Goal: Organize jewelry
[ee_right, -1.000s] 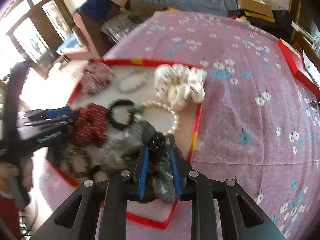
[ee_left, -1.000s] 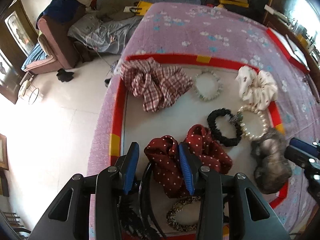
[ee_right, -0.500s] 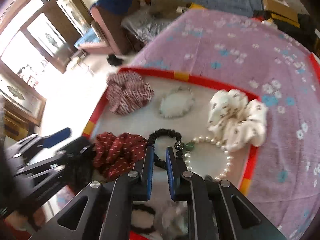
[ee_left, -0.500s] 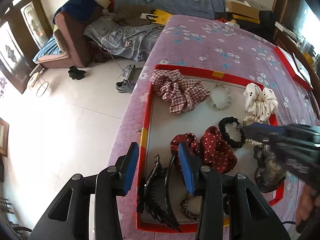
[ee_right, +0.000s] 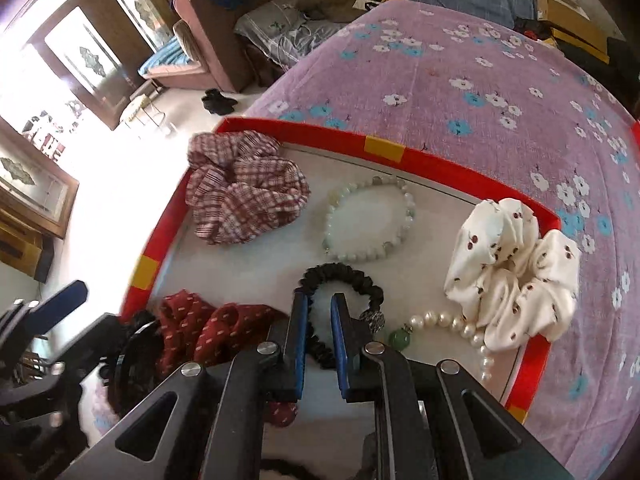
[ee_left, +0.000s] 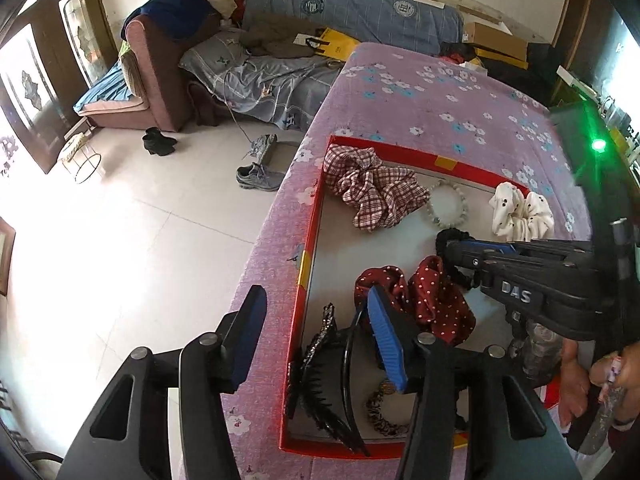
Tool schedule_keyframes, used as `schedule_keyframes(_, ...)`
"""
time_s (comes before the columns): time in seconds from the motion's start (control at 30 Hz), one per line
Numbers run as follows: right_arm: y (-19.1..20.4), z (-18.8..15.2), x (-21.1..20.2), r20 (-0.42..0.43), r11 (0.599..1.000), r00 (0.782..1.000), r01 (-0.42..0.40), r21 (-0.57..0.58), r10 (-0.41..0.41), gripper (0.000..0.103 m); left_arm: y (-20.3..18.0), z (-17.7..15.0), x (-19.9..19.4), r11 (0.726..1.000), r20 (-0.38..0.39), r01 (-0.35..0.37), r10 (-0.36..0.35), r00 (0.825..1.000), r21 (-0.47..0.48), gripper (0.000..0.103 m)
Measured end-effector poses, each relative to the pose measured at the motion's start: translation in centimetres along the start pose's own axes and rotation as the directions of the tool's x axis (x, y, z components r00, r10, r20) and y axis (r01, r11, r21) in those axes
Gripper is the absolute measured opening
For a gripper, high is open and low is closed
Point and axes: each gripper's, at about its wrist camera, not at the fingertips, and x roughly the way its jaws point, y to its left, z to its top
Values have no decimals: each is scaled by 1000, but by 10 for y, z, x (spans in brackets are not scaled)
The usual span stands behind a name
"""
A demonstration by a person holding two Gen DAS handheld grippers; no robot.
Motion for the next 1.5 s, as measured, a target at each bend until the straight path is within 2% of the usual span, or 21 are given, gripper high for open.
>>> schedule_keyframes(0.1,5,-11,-27,45,999,998,-41,6,41,14,-3,-2,-5,1000,26,-25,25,999,6,53)
schedule_keyframes(0.2,9,-23,-49,85,999,996,-34,-10,34,15,-7,-3,-10,999,56,-51,51,997,6,59)
schedule_keyframes(0.3,7,-40,-72,127,1000,992,-8,-20,11,28,-12,-6,-20,997,94,-82,83,992,-13,63)
schedule_keyframes(0.37,2,-54,-87,155,1000,988,12,-10,-10,36,-13,-8,-30,995,123,-92,96,988,-37,72)
schedule_keyframes(0.53,-15,-80,-105,174,999,984,38,24,-42,41,-17,-20,-65,983,218,-145,168,961,-116,87)
schedule_keyframes(0.6,-18,-93,-111,174,999,984,40,24,-44,41,-22,-23,-76,980,237,-148,176,955,-134,88)
schedule_keyframes(1.0,-32,-150,-147,199,998,978,55,-3,-54,49,-73,-54,-115,972,238,-184,216,947,-147,88)
schedule_keyframes(1.07,-37,-157,-155,208,998,976,58,3,-57,50,-78,-59,-123,969,250,-191,225,942,-155,88)
schedule_keyframes(1.2,-45,-167,-167,222,997,972,74,6,-74,50,-86,-69,-146,957,302,-208,263,916,-203,88)
schedule_keyframes(1.27,-46,-171,-172,231,997,970,82,5,-81,52,-87,-74,-156,952,317,-213,276,907,-221,96)
schedule_keyframes(1.33,-48,-175,-177,241,996,967,88,7,-87,55,-89,-77,-165,945,321,-230,298,899,-234,99)
schedule_keyframes(1.5,-43,-186,-184,262,994,959,110,-6,-104,57,-99,-88,-175,945,314,-266,316,895,-191,99)
